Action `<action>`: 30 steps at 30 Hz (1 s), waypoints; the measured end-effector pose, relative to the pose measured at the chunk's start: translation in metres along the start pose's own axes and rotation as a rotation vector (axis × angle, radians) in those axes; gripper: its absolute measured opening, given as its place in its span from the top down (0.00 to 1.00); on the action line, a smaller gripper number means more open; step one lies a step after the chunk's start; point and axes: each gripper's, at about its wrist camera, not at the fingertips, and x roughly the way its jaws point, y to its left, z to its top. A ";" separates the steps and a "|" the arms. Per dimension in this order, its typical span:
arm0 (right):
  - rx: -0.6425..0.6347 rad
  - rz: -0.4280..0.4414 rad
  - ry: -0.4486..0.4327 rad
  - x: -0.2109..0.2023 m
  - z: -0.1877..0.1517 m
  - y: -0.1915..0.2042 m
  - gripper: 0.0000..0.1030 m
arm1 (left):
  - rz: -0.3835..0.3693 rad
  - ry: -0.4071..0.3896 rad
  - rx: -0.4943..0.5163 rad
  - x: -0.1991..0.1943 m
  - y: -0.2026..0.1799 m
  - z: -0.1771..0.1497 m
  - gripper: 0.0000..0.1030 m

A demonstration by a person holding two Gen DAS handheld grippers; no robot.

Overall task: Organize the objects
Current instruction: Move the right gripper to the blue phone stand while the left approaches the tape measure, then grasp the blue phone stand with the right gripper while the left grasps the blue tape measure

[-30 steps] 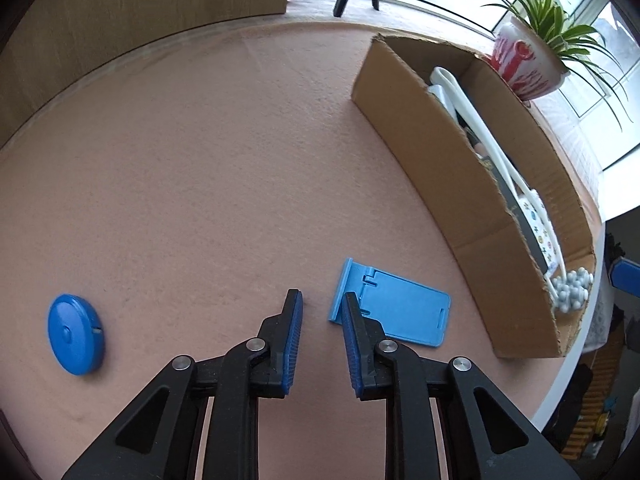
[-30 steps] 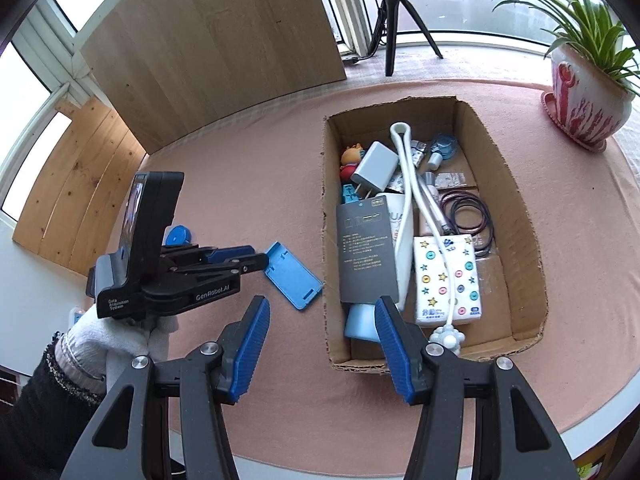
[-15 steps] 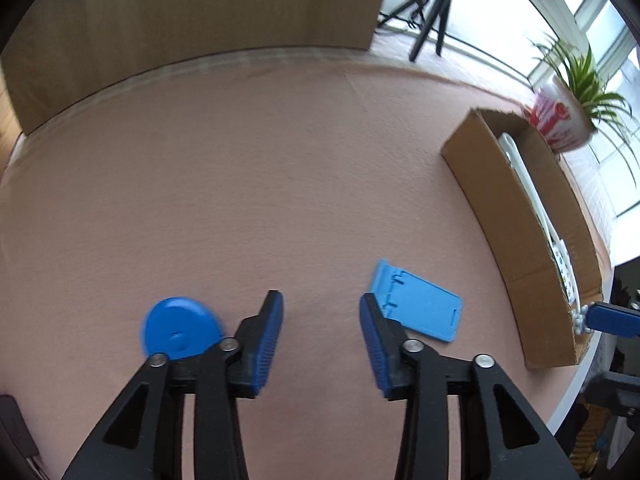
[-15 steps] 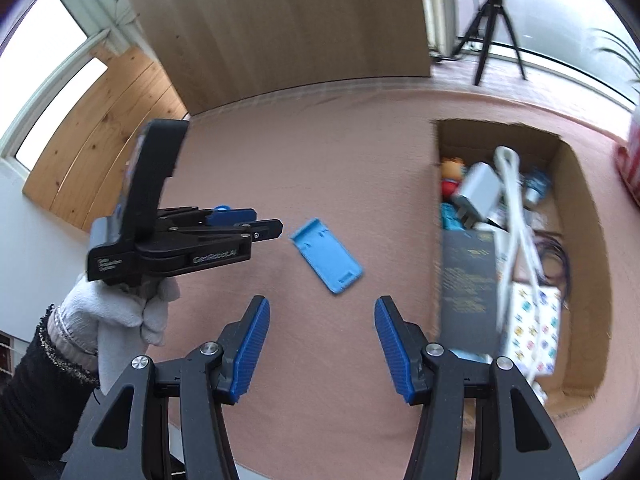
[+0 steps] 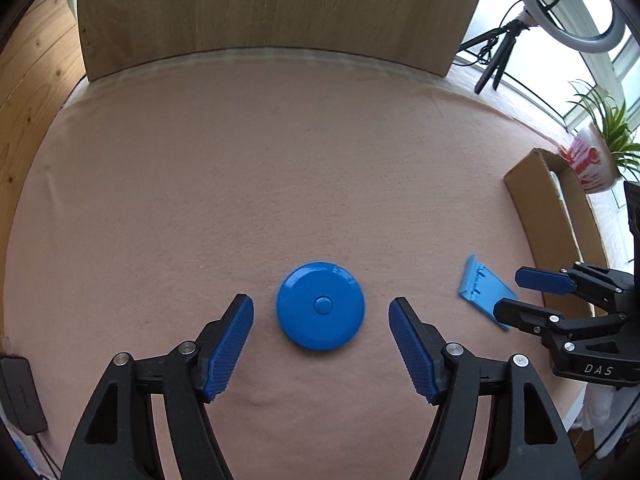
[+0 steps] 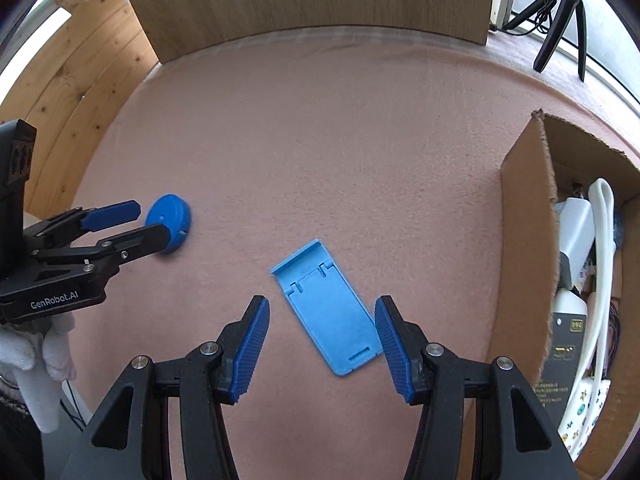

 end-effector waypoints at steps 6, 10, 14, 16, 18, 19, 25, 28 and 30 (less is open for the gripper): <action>0.016 -0.007 0.027 0.009 0.001 -0.007 0.49 | 0.001 0.023 0.029 0.014 -0.008 -0.001 0.29; -0.004 0.023 0.065 0.009 -0.001 0.000 0.49 | 0.015 0.014 0.033 0.015 -0.010 -0.001 0.29; -0.051 0.020 0.081 0.010 -0.007 0.014 0.49 | 0.039 0.000 0.050 0.013 -0.014 -0.004 0.34; -0.081 -0.013 0.082 0.012 -0.008 0.020 0.49 | 0.056 -0.004 0.063 0.012 -0.016 -0.005 0.39; -0.090 -0.034 0.071 0.013 -0.008 0.023 0.49 | 0.064 -0.006 0.055 0.011 -0.015 -0.006 0.46; -0.094 -0.050 0.066 0.013 -0.007 0.024 0.52 | 0.060 -0.007 0.051 0.013 -0.012 -0.004 0.47; -0.110 -0.084 0.048 0.011 -0.010 0.023 0.67 | 0.065 -0.022 0.056 0.013 -0.010 -0.011 0.47; -0.092 -0.069 0.036 0.007 -0.017 0.017 0.67 | 0.069 -0.032 0.043 0.012 -0.010 -0.016 0.47; -0.072 -0.061 0.026 0.007 -0.018 0.017 0.67 | 0.071 -0.035 0.035 0.011 -0.010 -0.021 0.47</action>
